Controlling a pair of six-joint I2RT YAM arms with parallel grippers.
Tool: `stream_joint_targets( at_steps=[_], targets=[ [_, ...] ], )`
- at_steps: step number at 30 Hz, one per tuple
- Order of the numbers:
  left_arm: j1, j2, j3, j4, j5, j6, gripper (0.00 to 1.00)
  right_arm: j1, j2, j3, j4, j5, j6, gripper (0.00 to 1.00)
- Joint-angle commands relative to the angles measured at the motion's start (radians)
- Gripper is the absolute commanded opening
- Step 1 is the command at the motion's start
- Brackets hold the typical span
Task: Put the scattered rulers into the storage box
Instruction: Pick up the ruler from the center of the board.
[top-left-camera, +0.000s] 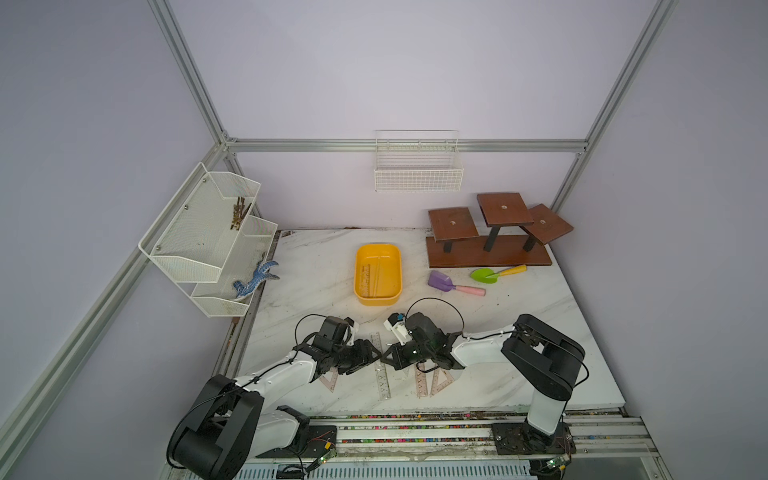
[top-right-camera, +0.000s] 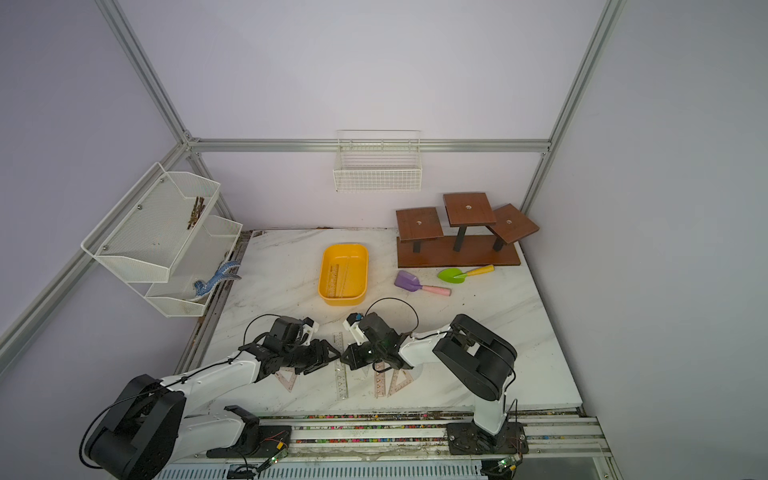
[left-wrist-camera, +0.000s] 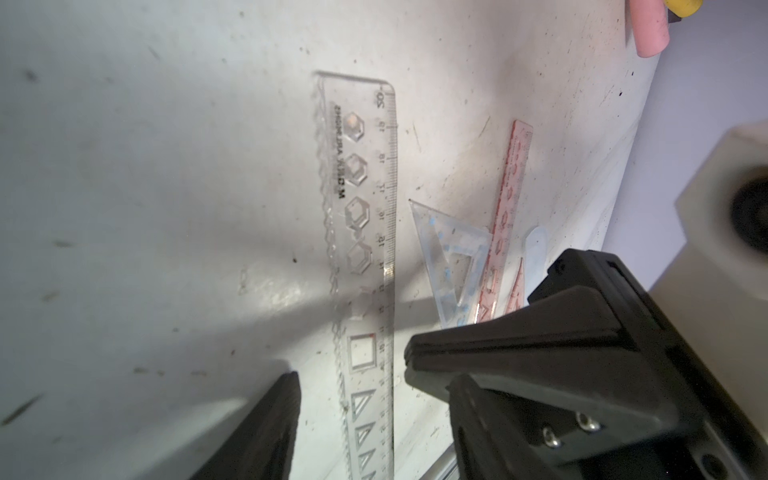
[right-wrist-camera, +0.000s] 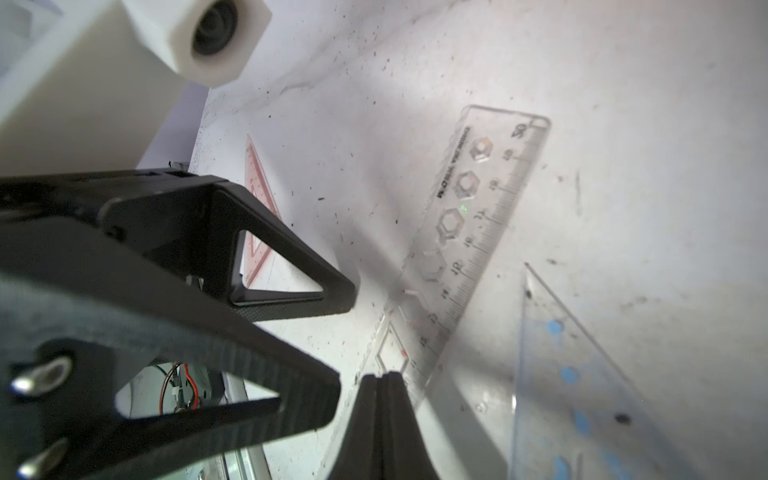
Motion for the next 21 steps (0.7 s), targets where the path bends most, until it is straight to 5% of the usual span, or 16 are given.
stream_joint_targets(
  at_steps=[1,21],
  targets=[
    [0.004,0.031,0.000,-0.013,-0.024,-0.006,0.62,-0.008,0.027,0.008,0.030,-0.008,0.000,0.04],
    [-0.013,0.102,-0.007,0.041,-0.021,-0.029,0.61,-0.023,0.105,0.003,0.030,-0.011,-0.013,0.04]
  ],
)
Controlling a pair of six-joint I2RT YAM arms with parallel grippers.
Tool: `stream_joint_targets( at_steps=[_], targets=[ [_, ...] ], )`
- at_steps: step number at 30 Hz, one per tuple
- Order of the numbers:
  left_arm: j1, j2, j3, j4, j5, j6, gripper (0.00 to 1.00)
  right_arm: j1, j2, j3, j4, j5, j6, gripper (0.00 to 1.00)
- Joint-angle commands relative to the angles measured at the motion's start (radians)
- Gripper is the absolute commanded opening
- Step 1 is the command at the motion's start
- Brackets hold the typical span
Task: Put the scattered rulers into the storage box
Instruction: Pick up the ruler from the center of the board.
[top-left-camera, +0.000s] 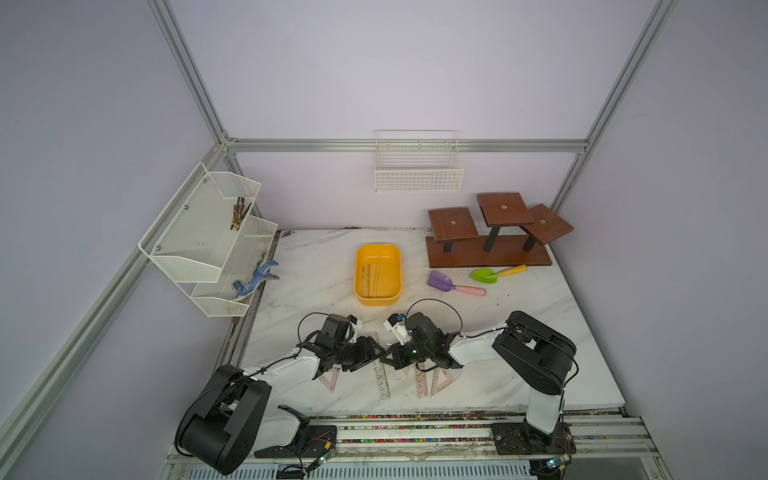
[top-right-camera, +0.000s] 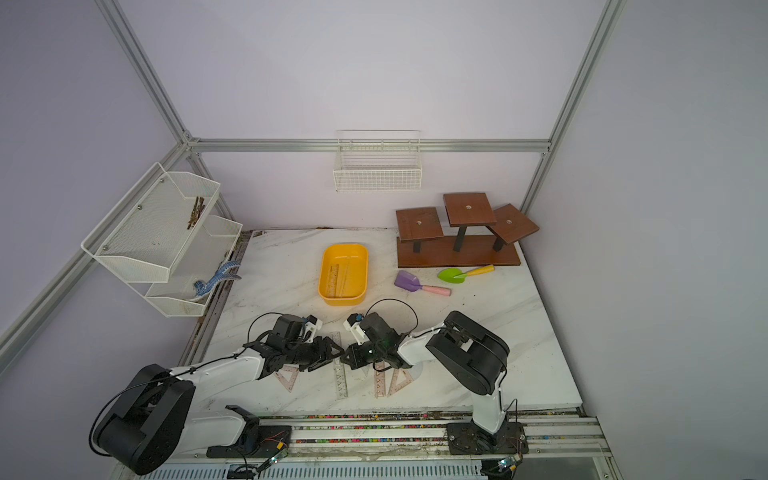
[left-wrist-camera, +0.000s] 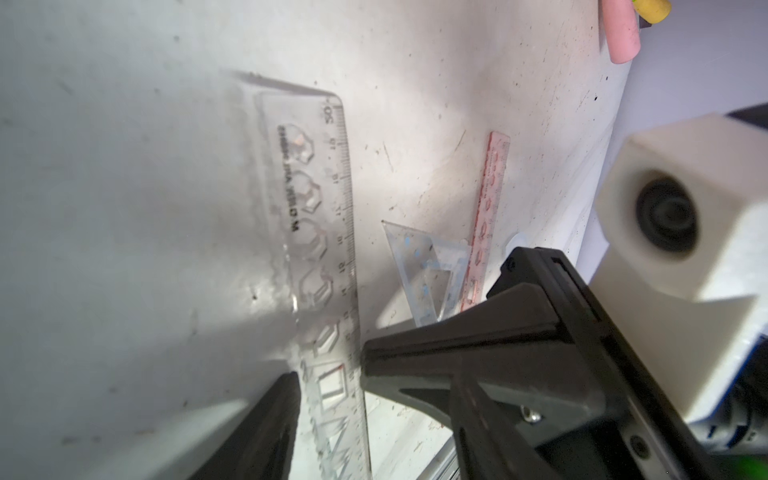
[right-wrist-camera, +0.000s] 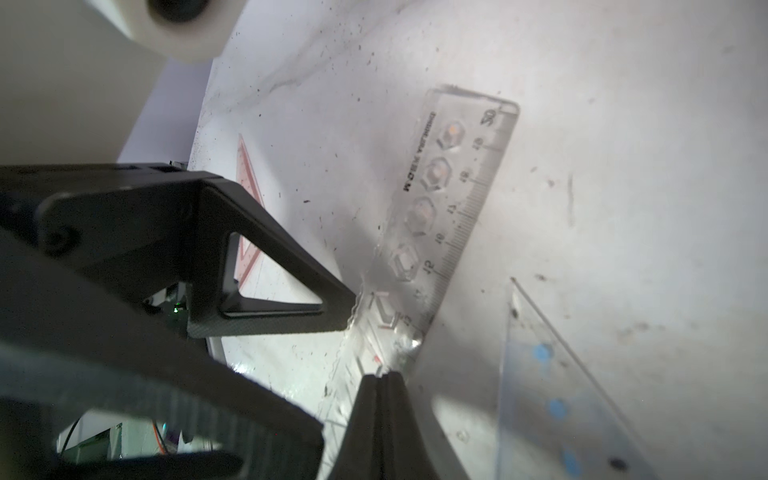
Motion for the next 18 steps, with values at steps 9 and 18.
stream_joint_targets(
  at_steps=[9,18],
  targets=[
    [-0.014,0.045,-0.009,-0.041,-0.057,-0.010,0.51,-0.013,0.071,0.005,-0.012,-0.004,-0.006,0.04],
    [-0.018,0.068,0.002,-0.033,-0.055,-0.009,0.29,-0.019,0.079,-0.001,0.007,-0.024,0.002,0.03]
  ],
)
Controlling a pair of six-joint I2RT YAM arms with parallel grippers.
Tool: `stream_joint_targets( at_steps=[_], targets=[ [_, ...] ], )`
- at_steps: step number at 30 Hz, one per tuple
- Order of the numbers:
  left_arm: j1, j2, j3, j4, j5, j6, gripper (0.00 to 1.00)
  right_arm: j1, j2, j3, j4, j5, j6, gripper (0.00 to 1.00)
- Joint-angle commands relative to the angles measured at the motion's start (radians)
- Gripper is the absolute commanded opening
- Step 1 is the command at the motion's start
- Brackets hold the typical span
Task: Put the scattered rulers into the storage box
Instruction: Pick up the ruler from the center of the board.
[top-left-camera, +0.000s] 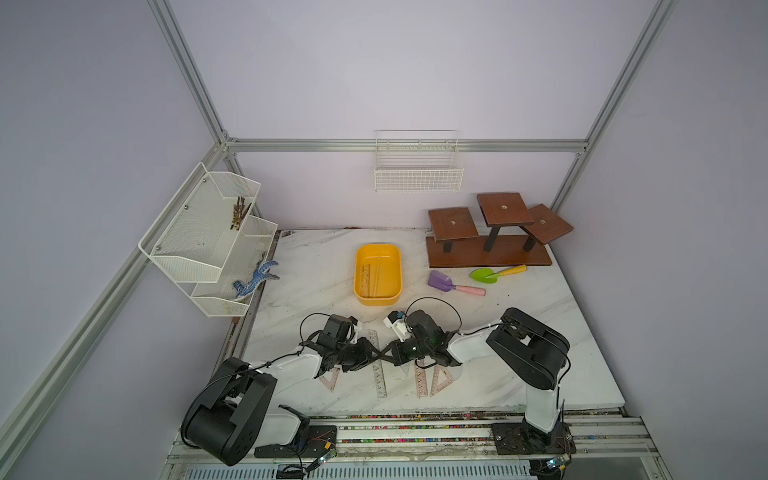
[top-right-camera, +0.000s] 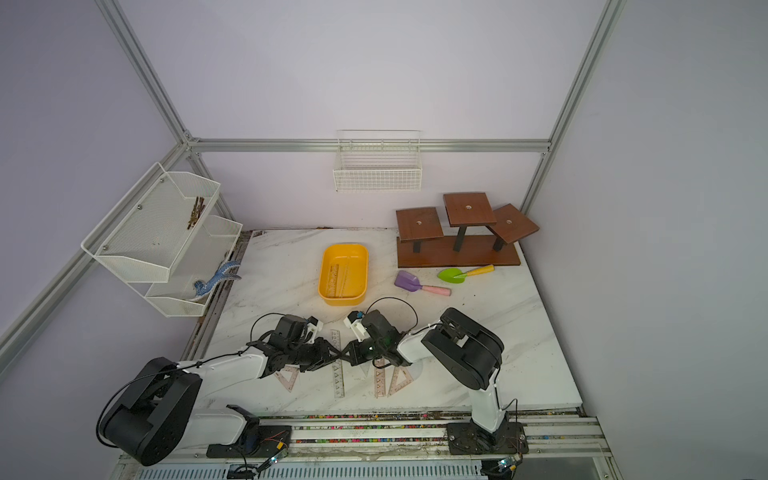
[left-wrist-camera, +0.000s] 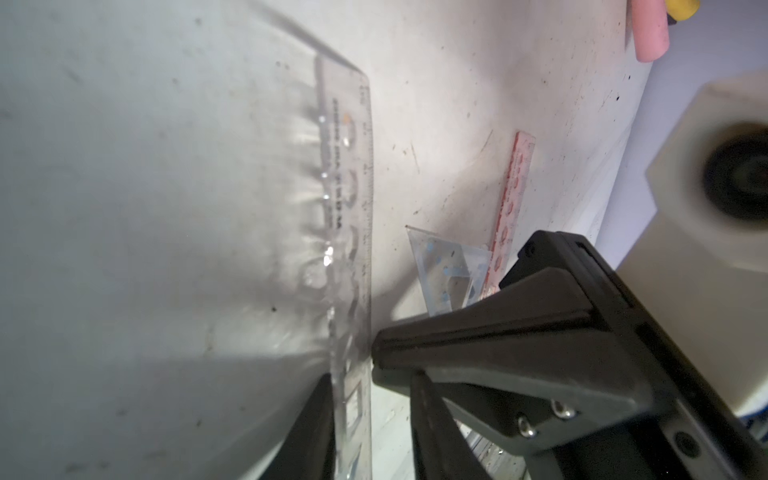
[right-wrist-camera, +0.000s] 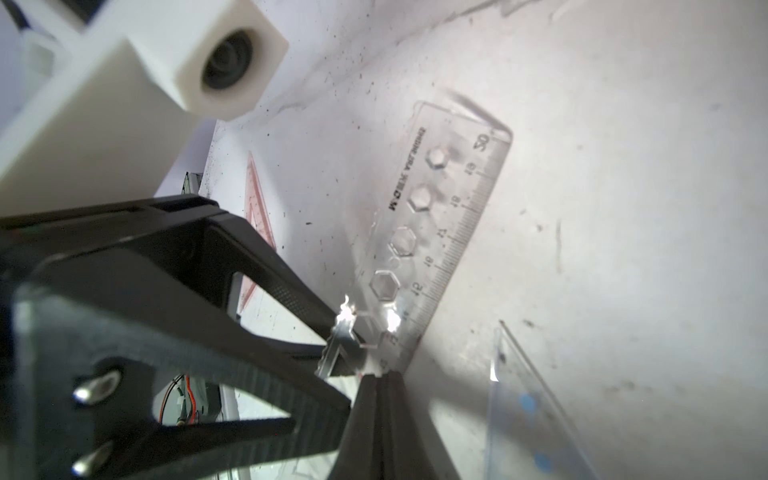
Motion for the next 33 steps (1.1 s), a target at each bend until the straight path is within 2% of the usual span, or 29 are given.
stream_joint_targets(
  at_steps=[1,5,10,13,18,23,26,28,31,33],
  targets=[
    [-0.013,0.026,0.001,-0.045,-0.046,-0.005,0.28,0.002,0.036,-0.012,-0.057,0.012,-0.008,0.03],
    [-0.012,0.026,0.009,-0.052,-0.047,-0.003,0.23,-0.003,0.029,-0.013,-0.058,0.008,-0.011,0.03],
    [-0.012,0.017,0.012,-0.055,-0.048,0.000,0.12,-0.012,-0.002,-0.015,-0.065,-0.003,-0.010,0.04],
    [-0.012,-0.002,0.026,-0.080,-0.051,0.007,0.00,-0.025,-0.054,0.000,-0.098,-0.017,-0.016,0.05],
    [-0.009,-0.097,0.097,-0.157,-0.051,0.026,0.00,-0.052,-0.189,0.030,-0.196,-0.007,-0.040,0.09],
    [0.036,-0.165,0.193,-0.143,0.042,0.030,0.00,-0.149,-0.281,0.033,-0.188,-0.170,0.011,0.17],
    [0.085,-0.152,0.234,-0.042,0.165,0.009,0.00,-0.210,-0.293,0.038,-0.085,-0.341,0.121,0.25],
    [0.122,-0.119,0.259,0.037,0.255,-0.017,0.00,-0.245,-0.285,0.031,0.059,-0.444,0.250,0.34],
    [0.161,-0.078,0.265,0.207,0.357,-0.094,0.00,-0.282,-0.248,0.025,0.263,-0.526,0.442,0.42],
    [0.174,-0.058,0.268,0.287,0.391,-0.136,0.00,-0.294,-0.216,0.016,0.414,-0.555,0.561,0.44]
  ],
)
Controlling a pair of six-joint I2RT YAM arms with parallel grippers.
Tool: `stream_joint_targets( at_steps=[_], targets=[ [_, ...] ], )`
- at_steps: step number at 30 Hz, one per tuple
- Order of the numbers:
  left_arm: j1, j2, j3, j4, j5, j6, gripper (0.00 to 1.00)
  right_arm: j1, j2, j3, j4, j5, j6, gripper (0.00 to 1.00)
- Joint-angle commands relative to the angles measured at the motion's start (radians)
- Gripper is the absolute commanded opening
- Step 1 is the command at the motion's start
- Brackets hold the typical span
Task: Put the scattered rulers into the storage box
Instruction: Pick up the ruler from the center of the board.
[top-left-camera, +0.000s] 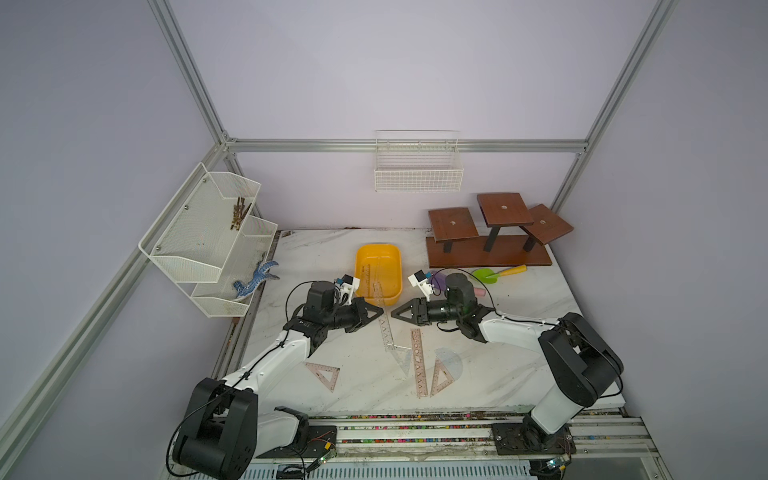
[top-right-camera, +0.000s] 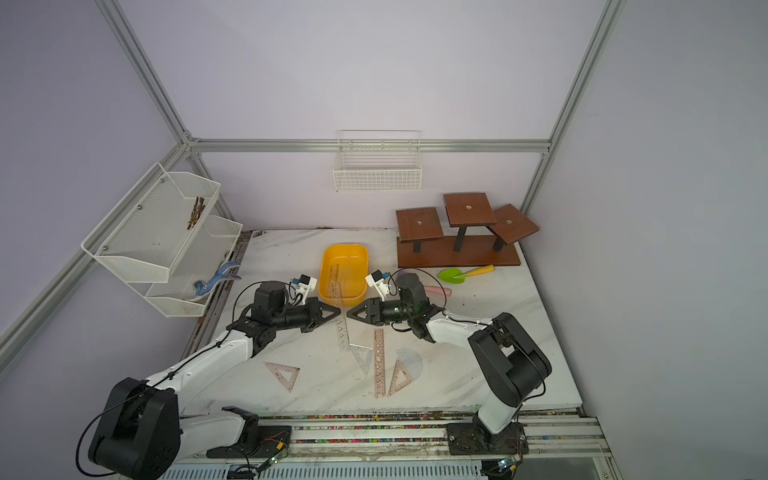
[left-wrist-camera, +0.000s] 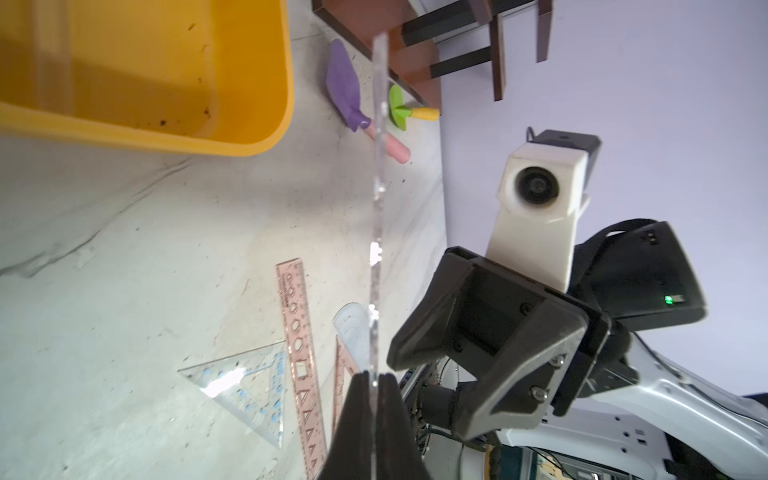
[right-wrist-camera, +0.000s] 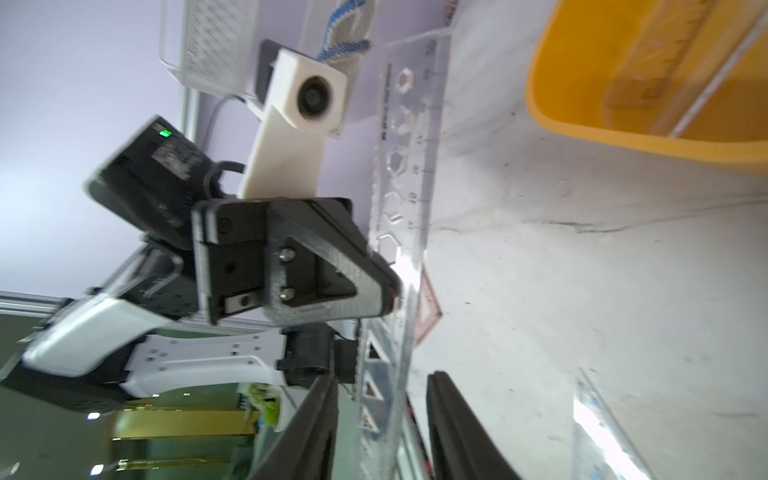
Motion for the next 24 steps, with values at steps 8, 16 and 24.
stream_joint_targets(
  at_steps=[8,16,24],
  targets=[
    [0.039,0.065,0.029,0.327,0.179,-0.153,0.00,-0.022,0.147,0.017,0.516,-0.165,0.429,0.45],
    [0.055,0.062,0.019,0.349,0.184,-0.161,0.00,-0.044,0.136,0.061,0.255,-0.148,0.237,0.43],
    [0.056,0.082,0.023,0.383,0.192,-0.173,0.00,-0.037,0.152,0.111,0.148,-0.136,0.168,0.41]
  ],
)
